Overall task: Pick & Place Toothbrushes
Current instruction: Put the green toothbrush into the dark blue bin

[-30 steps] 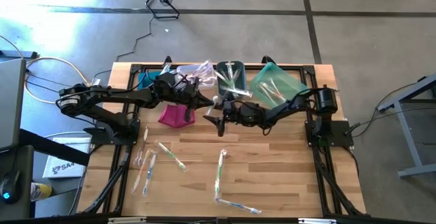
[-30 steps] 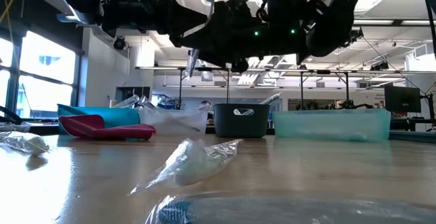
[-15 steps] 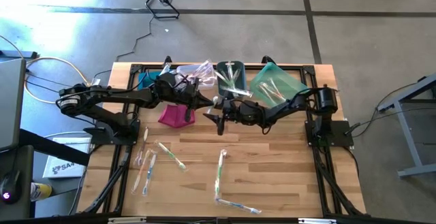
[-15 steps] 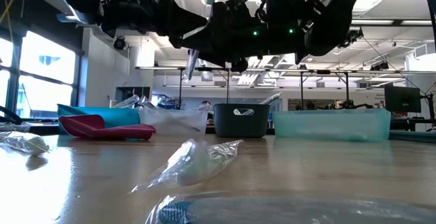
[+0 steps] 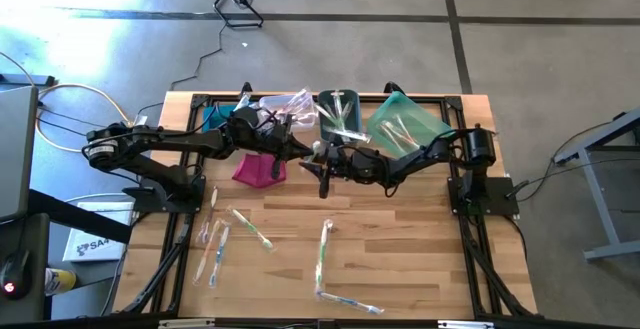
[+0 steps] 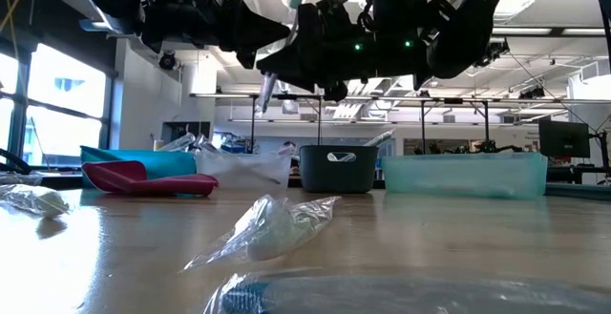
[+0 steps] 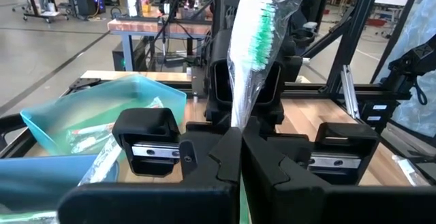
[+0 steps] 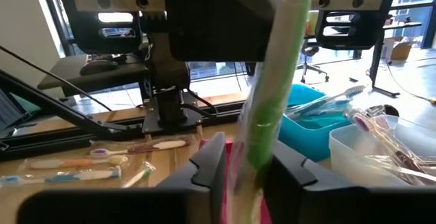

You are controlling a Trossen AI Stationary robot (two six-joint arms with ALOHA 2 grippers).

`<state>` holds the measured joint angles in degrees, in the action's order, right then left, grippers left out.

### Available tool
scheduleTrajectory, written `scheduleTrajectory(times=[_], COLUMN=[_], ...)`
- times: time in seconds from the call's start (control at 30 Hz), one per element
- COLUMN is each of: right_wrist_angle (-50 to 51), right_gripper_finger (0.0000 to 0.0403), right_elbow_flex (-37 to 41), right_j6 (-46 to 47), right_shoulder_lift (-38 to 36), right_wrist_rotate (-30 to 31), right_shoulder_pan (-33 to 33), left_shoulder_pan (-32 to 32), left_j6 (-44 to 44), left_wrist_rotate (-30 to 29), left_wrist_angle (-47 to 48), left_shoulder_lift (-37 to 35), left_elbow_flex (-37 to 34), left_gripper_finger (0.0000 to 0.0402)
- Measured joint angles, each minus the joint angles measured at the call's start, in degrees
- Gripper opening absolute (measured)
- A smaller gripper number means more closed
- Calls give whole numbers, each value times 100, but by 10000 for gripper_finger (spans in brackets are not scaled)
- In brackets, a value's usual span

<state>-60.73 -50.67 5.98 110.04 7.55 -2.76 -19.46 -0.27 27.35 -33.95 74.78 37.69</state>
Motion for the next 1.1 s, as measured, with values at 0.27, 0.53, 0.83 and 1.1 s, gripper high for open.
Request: scheduleTrajectory(times=[0.27,0.53,0.83,1.1], right_wrist_angle=[31,53,62,66], right_gripper_finger=[17,19,15,15], right_elbow_flex=[3,4,4,4], right_j6=[0,2,44,46], right_shoulder_lift=[0,0,0,-2], right_wrist_rotate=[48,61,57,52], right_shoulder_pan=[0,0,-2,0], left_shoulder_pan=[0,0,0,0], left_j6=[0,0,0,-10], left_wrist_rotate=[-2,-118,-138,-156], left_wrist_angle=[81,119,133,117], left_shoulder_lift=[0,0,0,-1], left_elbow_flex=[0,0,0,0], left_gripper_finger=[0,0,0,0])
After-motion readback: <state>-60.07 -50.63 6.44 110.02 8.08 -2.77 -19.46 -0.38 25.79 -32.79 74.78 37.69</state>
